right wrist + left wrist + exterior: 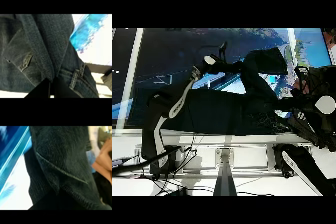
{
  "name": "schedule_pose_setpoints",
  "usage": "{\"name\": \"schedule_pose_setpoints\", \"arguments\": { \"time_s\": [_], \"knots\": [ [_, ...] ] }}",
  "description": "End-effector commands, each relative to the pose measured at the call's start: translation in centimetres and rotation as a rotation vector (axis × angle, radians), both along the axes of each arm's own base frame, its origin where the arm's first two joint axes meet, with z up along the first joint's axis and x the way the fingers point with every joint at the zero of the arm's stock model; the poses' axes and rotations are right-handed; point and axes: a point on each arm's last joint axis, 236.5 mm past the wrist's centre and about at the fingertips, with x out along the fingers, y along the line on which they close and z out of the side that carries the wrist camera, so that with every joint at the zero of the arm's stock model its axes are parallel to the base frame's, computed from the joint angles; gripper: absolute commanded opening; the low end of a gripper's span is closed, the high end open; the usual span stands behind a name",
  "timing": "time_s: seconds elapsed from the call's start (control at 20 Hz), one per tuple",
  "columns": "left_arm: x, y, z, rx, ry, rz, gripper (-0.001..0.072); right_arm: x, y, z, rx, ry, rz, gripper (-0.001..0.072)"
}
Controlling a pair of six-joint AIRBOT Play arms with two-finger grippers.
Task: Fold the clothes and pants, and hang the long-sleeved shirts on hangers.
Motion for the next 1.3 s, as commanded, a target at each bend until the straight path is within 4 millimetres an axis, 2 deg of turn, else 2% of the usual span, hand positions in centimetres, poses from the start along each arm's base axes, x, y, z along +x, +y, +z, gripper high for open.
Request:
{"name": "schedule_pose_setpoints", "arguments": {
  "time_s": [0.0,0.1,0.25,0.35,0.45,0.55,0.7,0.8,0.9,1.0,1.1,1.25],
  "knots": [
    [-0.4,3.5,5.1,0.081,-0.19,-0.128,0.0018,2.9,0.1,1.3,0.009,-0.132,-0.013,0.0028],
    [-0.9,6.4,8.6,0.218,-0.327,-0.183,0.0018,5.5,0.4,2.7,0.029,-0.256,-0.024,0.0028],
    [-2.7,10.1,15.1,0.41,-0.527,-0.222,0.0018,8.8,0.7,4.3,0.052,-0.39,-0.038,0.0028],
    [-5.5,10.7,19.3,0.43,-0.598,-0.257,0.0018,9.8,0.9,4.0,0.058,-0.405,-0.042,0.0028],
    [-8.5,9.9,21.6,0.415,-0.628,-0.311,0.0018,10.1,1.0,2.5,0.051,-0.361,-0.042,0.0028],
    [-10.6,8.2,21.5,0.405,-0.63,-0.371,0.0018,10.3,1.3,1.1,0.063,-0.314,-0.045,0.0028],
    [-12.2,5.0,17.8,0.443,-0.605,-0.47,0.0018,10.3,1.7,0.0,0.076,-0.273,-0.049,0.0028],
    [-11.7,4.9,14.4,0.57,-0.619,-0.519,0.0018,10.2,1.7,-0.1,0.075,-0.265,-0.048,0.0028],
    [-10.3,6.6,13.4,0.71,-0.671,-0.524,0.0018,9.8,1.7,-0.4,0.072,-0.249,-0.046,0.0028],
    [-8.7,9.4,15.0,0.838,-0.75,-0.487,0.0019,9.6,1.9,-0.5,0.081,-0.238,-0.047,0.0028],
    [-8.0,11.8,18.4,0.915,-0.832,-0.432,0.0019,9.5,2.5,-0.4,0.113,-0.231,-0.052,0.0028],
    [-9.6,13.8,24.6,0.911,-0.951,-0.361,0.0019,9.4,3.0,-0.3,0.142,-0.225,-0.057,0.0028]
  ]
}}
